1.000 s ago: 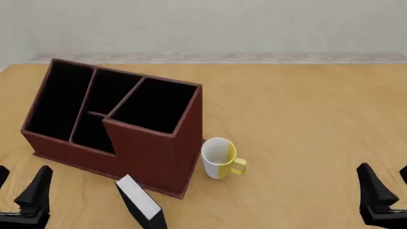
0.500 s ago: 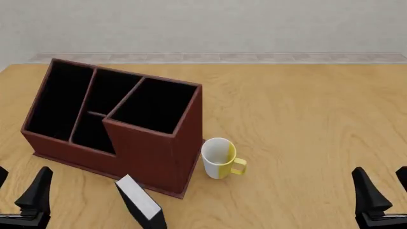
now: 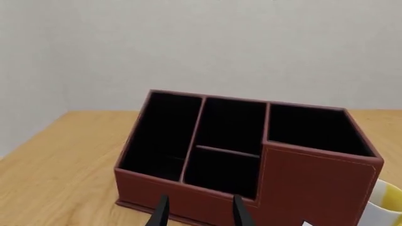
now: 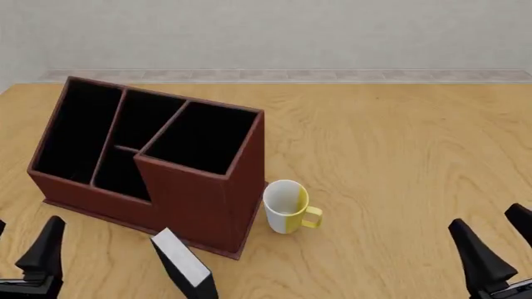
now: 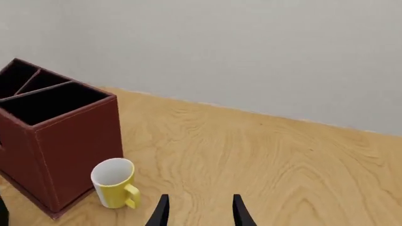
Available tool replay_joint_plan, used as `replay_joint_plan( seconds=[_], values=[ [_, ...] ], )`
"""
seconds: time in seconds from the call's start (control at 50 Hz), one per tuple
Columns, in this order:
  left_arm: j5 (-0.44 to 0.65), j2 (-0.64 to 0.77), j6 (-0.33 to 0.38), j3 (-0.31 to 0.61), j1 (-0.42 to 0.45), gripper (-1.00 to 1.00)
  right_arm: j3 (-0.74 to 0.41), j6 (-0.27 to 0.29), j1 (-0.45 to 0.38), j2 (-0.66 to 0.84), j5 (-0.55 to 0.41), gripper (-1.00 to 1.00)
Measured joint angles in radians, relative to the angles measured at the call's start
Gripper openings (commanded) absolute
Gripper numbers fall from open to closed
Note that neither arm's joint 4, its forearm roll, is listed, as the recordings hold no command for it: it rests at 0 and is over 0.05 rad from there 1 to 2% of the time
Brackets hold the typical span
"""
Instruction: Pick up the book and place it in the right compartment of the caddy.
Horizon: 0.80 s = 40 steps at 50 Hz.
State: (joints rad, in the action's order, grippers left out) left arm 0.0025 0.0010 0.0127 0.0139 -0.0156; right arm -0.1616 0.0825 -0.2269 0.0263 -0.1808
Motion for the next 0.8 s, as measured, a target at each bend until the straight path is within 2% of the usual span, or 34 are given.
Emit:
replay_joint_plan(
  seconds=[0.18, 0.34, 0.54, 0.8],
  values=[
    [-0.001, 0.0, 0.001, 0.007, -0.02, 1.0, -0.073, 0.021, -0.113, 0.036, -0.079, 1.0],
    [0.0, 0.0, 0.0, 0.013, -0.034, 1.0, -0.107, 0.031, -0.205, 0.088, -0.102, 1.0],
    [-0.005, 0.0, -0.003, 0.011, -0.043, 1.0, -0.136, 0.035, -0.341, 0.178, -0.082, 1.0],
    [-0.009, -0.001, -0.004, 0.008, -0.056, 1.0, -0.149, 0.033, -0.505, 0.313, -0.003, 1.0]
  ],
)
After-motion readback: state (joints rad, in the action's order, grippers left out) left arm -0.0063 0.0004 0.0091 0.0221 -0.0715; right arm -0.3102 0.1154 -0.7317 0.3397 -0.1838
